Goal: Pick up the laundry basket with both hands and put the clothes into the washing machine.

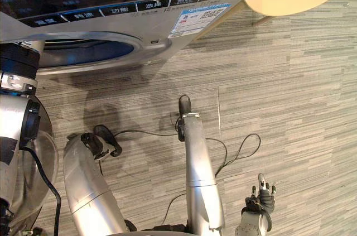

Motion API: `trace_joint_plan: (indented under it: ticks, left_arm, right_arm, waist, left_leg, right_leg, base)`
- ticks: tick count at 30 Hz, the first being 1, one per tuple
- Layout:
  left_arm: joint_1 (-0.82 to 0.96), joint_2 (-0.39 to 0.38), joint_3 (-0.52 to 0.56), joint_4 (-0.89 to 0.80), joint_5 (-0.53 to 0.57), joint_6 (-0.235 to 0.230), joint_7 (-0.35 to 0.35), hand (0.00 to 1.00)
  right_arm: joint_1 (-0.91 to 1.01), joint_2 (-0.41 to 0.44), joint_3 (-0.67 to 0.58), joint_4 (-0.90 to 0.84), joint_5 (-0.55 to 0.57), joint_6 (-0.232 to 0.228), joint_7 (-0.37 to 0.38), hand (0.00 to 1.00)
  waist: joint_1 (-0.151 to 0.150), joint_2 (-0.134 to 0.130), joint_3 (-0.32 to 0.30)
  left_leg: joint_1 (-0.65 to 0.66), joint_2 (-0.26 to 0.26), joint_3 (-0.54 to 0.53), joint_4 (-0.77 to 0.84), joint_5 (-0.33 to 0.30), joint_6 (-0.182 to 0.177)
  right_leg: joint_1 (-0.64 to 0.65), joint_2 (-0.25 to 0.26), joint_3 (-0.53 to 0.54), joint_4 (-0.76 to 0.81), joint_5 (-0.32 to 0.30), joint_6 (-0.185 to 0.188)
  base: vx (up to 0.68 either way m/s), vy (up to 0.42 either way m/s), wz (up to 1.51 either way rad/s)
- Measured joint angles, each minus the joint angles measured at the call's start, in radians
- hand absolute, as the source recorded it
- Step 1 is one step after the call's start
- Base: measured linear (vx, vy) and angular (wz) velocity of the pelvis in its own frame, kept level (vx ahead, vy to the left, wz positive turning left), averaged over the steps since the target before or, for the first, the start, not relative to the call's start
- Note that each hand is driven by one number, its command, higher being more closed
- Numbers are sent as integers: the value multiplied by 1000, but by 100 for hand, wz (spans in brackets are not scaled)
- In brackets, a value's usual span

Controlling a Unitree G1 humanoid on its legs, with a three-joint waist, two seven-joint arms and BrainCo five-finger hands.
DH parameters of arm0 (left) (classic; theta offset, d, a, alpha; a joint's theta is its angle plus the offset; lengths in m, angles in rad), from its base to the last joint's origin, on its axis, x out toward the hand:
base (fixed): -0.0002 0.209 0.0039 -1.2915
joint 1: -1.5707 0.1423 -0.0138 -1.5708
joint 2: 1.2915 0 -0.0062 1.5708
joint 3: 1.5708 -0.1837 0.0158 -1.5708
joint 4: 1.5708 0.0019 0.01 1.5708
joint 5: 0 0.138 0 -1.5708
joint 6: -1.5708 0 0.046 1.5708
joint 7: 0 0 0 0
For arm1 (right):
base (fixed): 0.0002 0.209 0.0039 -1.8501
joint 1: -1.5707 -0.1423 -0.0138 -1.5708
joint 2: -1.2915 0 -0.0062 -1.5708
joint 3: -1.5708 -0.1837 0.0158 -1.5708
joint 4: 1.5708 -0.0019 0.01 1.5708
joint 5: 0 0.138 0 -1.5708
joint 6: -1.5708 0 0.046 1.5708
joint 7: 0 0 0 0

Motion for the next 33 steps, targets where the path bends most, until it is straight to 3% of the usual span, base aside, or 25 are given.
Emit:
trace_joint_plan:
  ticks: [7,9,13,19,24,28,29,33]
  left_arm:
    - [-28,-30,21,125,23,64,-167,0]
    - [-33,-64,94,159,40,100,-231,0]
    - [-33,-93,198,166,39,130,-277,0]
    - [26,-155,352,167,38,131,-275,0]
    - [210,-278,508,167,-35,130,-269,0]
    - [401,-414,596,167,-94,128,-247,0]
    - [464,-453,622,153,-95,105,-242,0]
    - [668,-537,683,153,-100,91,-230,0]
  right_arm:
    - [1,1,64,4,0,15,17,0]
    - [9,0,87,10,-1,27,21,0]
    - [10,3,95,23,0,59,22,0]
    - [11,3,99,41,-1,60,22,0]
    - [9,2,111,41,-8,65,21,0]
    - [-10,2,119,45,-11,80,20,0]
    - [-21,1,118,45,-18,79,18,0]
    - [-58,-2,119,44,-46,79,3,0]
  waist:
    - [-6,0,0]
    - [-7,-1,0]
    - [-6,-2,-1]
    - [-4,-4,-2]
    - [2,-8,-4]
    - [3,-11,-7]
    - [5,-12,-8]
    - [2,-26,-26]
  left_leg:
    - [-6,-1,-24,-2,1,-1]
    - [-5,1,-33,-7,2,-2]
    - [-4,5,-34,-17,2,-2]
    - [19,7,-42,-43,4,-5]
    - [64,3,-39,-76,6,-8]
    - [157,-14,-17,-142,21,-14]
    - [201,-15,-5,-170,28,-18]
    - [367,-48,31,-302,69,-33]
  right_leg:
    - [20,-2,-21,-15,1,1]
    - [34,6,-29,-30,3,3]
    - [46,9,-35,-56,13,5]
    - [86,12,-52,-99,21,3]
    - [140,6,-64,-129,21,3]
    - [223,-13,-73,-169,19,1]
    - [262,-14,-73,-191,19,0]
    - [400,-39,-82,-270,15,-11]
  base:
    - [0,41,2]
    - [5,46,-2]
    - [15,52,-4]
    - [21,58,-1]
    - [31,59,7]
    - [37,27,18]
    - [37,-6,16]
    - [58,-19,27]
